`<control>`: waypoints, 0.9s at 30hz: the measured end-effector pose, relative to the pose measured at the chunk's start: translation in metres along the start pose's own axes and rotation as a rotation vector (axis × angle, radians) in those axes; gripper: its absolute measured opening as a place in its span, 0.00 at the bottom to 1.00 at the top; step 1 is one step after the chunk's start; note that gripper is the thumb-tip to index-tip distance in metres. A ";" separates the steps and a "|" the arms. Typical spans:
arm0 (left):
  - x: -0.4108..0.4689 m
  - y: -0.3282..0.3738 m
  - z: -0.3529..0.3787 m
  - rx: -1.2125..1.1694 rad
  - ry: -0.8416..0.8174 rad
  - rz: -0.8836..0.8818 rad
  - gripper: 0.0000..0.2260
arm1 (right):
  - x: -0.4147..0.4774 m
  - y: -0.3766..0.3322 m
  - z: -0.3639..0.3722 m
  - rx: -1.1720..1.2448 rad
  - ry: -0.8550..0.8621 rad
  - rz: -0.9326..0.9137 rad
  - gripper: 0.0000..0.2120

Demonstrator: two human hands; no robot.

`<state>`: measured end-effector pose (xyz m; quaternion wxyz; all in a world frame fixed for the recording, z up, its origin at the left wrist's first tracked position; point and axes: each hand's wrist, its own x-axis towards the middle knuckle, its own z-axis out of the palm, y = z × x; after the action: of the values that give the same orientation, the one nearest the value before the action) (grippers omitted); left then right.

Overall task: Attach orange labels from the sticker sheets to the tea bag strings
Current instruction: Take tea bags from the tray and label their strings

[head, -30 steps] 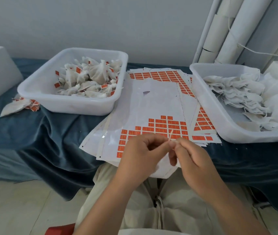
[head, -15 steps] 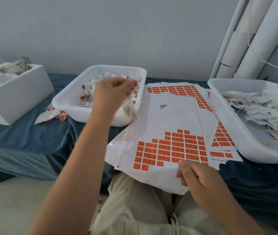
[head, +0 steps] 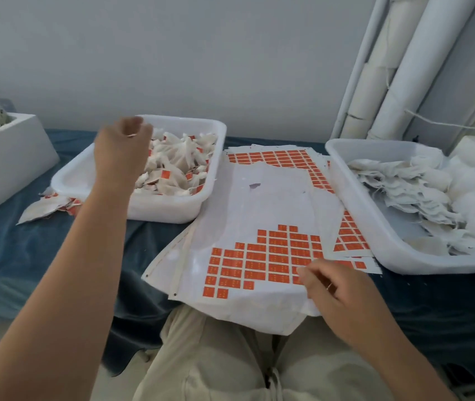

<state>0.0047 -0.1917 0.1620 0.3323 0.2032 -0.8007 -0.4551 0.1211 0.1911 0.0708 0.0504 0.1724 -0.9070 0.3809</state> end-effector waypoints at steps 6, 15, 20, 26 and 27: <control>-0.120 0.006 0.006 -0.143 -0.187 0.065 0.04 | 0.019 0.032 -0.067 0.073 0.391 0.160 0.07; -0.227 0.001 0.056 -0.241 -0.579 -0.040 0.05 | 0.096 0.080 -0.162 -0.438 0.036 0.464 0.07; -0.237 -0.006 0.060 -0.255 -0.623 -0.054 0.05 | 0.115 0.121 -0.161 -0.780 -0.383 0.736 0.33; -0.241 -0.002 0.063 -0.268 -0.643 -0.052 0.06 | 0.114 0.130 -0.161 -0.865 -0.424 0.715 0.25; -0.242 -0.002 0.063 -0.264 -0.646 -0.052 0.06 | 0.113 0.128 -0.165 -0.826 -0.395 0.704 0.24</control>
<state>0.1284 -0.0029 0.0536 0.0736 0.0243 -0.7935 -0.6036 -0.0363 0.3605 0.1264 -0.1863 -0.1059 -0.9755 -0.0502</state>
